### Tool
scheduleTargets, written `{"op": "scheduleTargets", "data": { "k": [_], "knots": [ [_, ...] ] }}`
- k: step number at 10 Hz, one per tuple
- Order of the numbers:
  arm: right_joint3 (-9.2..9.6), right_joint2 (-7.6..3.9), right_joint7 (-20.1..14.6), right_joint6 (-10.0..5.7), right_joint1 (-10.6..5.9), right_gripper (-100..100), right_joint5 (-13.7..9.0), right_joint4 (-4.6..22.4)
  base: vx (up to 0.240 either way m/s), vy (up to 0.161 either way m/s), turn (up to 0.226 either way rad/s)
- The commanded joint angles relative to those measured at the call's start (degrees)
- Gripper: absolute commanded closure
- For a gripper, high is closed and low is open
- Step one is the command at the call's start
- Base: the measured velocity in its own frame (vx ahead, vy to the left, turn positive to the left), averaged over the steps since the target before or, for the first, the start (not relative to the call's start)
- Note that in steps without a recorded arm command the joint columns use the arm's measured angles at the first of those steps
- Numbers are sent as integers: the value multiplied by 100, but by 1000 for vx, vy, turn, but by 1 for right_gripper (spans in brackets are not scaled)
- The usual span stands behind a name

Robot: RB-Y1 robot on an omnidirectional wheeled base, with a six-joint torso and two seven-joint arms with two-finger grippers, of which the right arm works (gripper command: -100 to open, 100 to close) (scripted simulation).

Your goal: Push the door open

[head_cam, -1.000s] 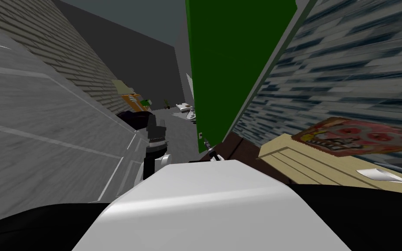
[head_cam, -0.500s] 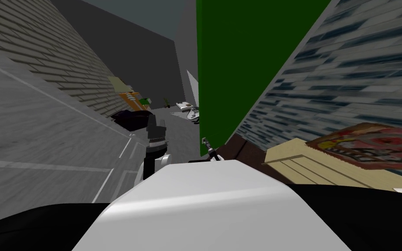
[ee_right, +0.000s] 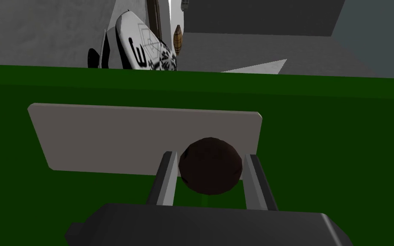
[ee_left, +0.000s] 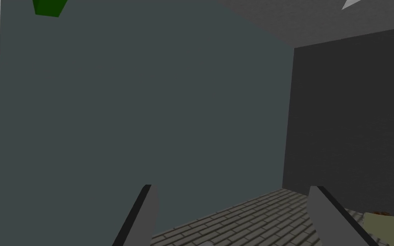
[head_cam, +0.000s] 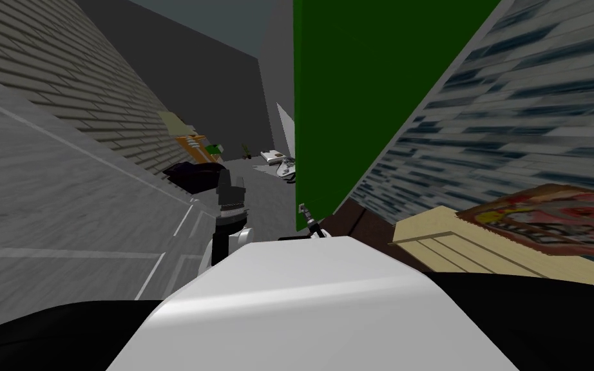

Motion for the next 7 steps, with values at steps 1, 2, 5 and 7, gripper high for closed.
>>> {"op": "scheduleTargets", "data": {
  "k": [1,2,5,7],
  "knots": [
    [-1,-2,-3,-7,6,100,-2,-1,-9,-4,-2],
    [-1,-2,-3,-7,6,100,-2,-1,-6,-1,-3],
    [-122,-44,33,7,-12,100,-38,38,79,34,-19],
    [-212,-67,57,8,-28,100,-66,60,140,98,-31]
  ]
}}
